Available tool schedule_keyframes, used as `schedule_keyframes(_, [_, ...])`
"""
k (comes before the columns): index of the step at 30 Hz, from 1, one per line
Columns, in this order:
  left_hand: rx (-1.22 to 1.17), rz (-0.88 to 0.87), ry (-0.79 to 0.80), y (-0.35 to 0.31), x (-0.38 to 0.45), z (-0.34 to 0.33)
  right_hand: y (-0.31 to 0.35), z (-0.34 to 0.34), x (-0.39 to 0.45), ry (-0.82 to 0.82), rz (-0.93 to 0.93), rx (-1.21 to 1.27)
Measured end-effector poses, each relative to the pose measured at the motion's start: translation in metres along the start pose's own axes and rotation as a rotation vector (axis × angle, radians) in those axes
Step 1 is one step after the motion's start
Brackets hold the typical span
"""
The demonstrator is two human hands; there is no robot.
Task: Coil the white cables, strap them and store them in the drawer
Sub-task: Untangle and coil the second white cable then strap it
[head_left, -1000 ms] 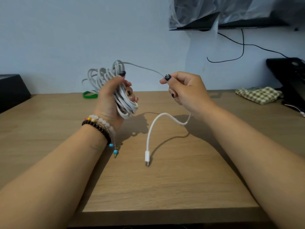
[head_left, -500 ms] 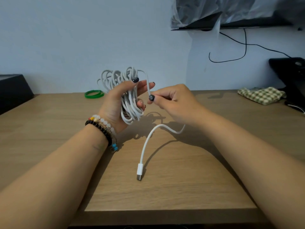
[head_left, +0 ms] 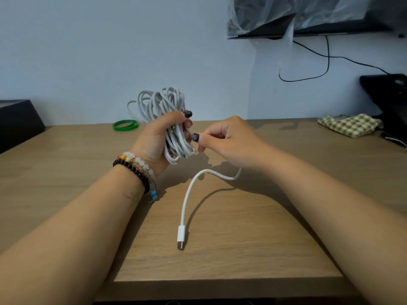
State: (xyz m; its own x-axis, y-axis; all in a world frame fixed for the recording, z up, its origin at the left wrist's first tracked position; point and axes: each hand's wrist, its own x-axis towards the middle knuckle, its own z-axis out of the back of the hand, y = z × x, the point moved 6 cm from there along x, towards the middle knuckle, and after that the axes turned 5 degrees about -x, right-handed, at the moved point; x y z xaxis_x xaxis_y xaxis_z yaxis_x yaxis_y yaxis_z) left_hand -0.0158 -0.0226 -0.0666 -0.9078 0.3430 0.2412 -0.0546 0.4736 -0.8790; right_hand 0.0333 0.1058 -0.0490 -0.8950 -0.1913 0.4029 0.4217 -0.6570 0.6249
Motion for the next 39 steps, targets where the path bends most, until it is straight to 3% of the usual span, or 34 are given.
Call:
schedule_keyframes(7, [0.021,-0.035,-0.037,-0.003,0.0,0.002,-0.005,-0.003,0.0,0.056,-0.049,0.103])
schedule_keyframes(15, [-0.325,-0.085,0.061,-0.014,0.001,-0.003,-0.014,-0.009,0.002,0.169,-0.108,0.389])
schedule_keyframes(23, [-0.449,-0.173,-0.156,-0.028,0.005,0.021,-0.028,0.003,0.006,0.172,-0.196,0.568])
schedule_keyframes(25, [-0.502,-0.193,-0.211,-0.032,0.006,0.031,-0.033,0.018,0.007,0.089,-0.21,0.514])
schedule_keyframes(29, [-0.544,-0.182,-0.271,-0.031,0.008,0.04,-0.037,0.032,0.004,-0.031,-0.205,0.104])
schedule_keyframes(31, [-0.58,-0.173,-0.259,-0.031,0.008,0.038,-0.031,0.024,0.003,-0.005,-0.183,-0.059])
schedule_keyframes(35, [-0.676,-0.201,-0.211,-0.04,0.005,0.032,-0.015,0.005,0.002,0.047,-0.122,-0.149])
schedule_keyframes(39, [-0.529,-0.198,-0.248,-0.036,0.006,0.031,-0.001,-0.019,-0.005,0.198,-0.048,-0.196])
